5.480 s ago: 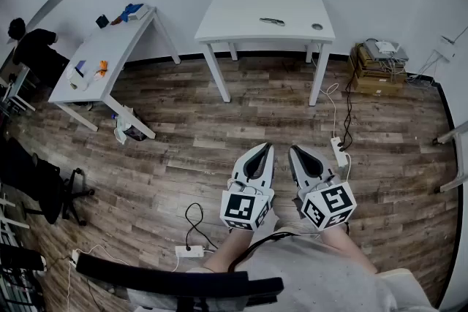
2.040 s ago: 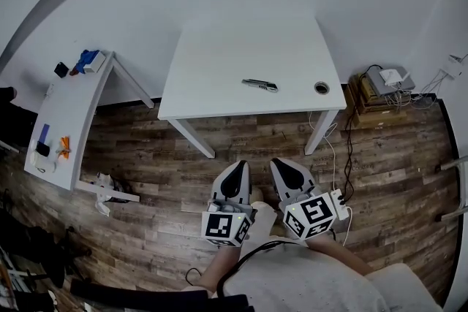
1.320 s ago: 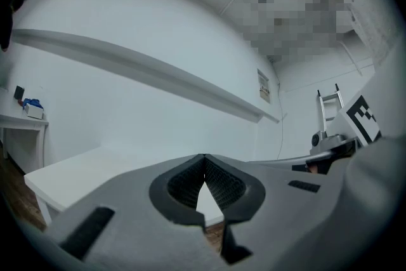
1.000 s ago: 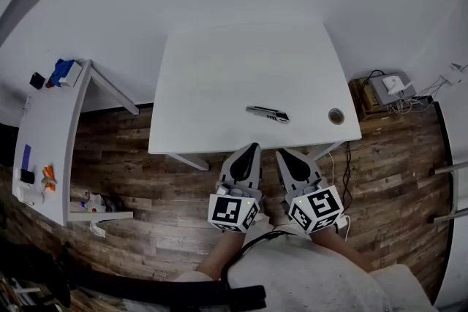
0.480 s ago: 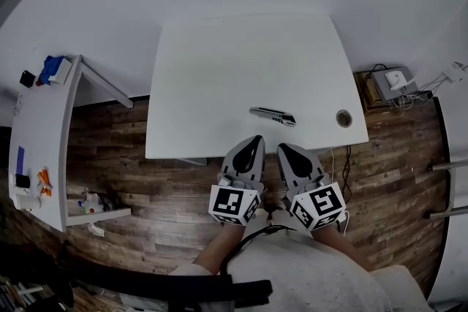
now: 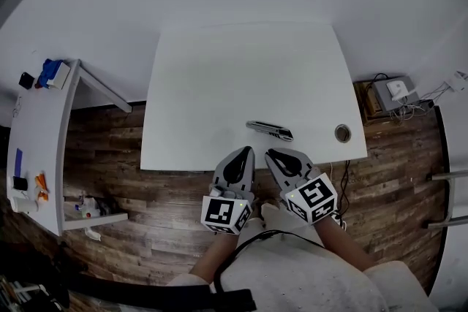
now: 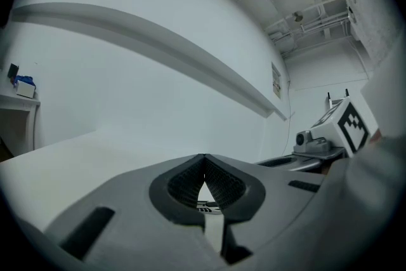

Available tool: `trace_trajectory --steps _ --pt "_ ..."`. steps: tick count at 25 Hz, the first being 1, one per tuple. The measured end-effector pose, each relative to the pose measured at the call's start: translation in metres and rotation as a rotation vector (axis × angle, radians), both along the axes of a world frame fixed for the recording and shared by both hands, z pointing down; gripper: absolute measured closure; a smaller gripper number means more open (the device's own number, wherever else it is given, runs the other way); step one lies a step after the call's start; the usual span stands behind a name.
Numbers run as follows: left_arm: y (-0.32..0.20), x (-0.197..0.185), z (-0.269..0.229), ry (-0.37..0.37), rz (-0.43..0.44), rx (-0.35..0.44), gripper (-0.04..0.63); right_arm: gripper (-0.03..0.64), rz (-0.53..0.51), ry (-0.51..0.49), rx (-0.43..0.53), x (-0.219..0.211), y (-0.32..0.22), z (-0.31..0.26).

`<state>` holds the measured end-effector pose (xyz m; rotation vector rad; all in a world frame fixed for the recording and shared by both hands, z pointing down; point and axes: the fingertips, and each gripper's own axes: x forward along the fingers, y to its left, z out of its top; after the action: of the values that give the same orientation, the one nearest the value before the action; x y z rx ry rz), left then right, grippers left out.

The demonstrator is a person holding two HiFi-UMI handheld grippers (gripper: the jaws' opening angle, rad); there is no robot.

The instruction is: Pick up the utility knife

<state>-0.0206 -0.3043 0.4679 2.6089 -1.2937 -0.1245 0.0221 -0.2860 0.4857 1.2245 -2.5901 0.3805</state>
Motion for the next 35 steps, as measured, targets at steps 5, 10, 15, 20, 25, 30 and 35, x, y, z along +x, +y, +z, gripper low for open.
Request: trace_trajectory --steps 5,10,15,20,25,30,35 --pt "-0.007 0.004 0.023 0.002 -0.023 -0.024 0.589 0.598 -0.211 0.236 -0.041 0.010 -0.033 0.035" --pt "-0.014 0.002 0.045 0.003 -0.058 -0.044 0.589 0.484 -0.318 0.382 -0.121 0.026 -0.067 0.073" --pt "-0.020 0.004 0.057 -0.003 -0.070 -0.045 0.589 0.445 -0.437 0.495 -0.233 0.032 -0.083 0.113" --pt "-0.023 0.005 0.063 0.010 -0.082 -0.044 0.589 0.442 -0.479 0.520 -0.292 0.030 -0.089 0.130" --pt "-0.030 0.006 0.065 0.022 -0.089 -0.051 0.589 0.442 -0.511 0.582 -0.383 0.034 -0.088 0.145" --pt "-0.033 0.003 0.064 0.027 -0.105 -0.054 0.589 0.442 -0.544 0.633 -0.407 0.035 -0.087 0.147" --pt "-0.032 -0.001 0.068 0.039 -0.113 -0.061 0.588 0.457 -0.558 0.672 -0.438 0.031 -0.084 0.149"
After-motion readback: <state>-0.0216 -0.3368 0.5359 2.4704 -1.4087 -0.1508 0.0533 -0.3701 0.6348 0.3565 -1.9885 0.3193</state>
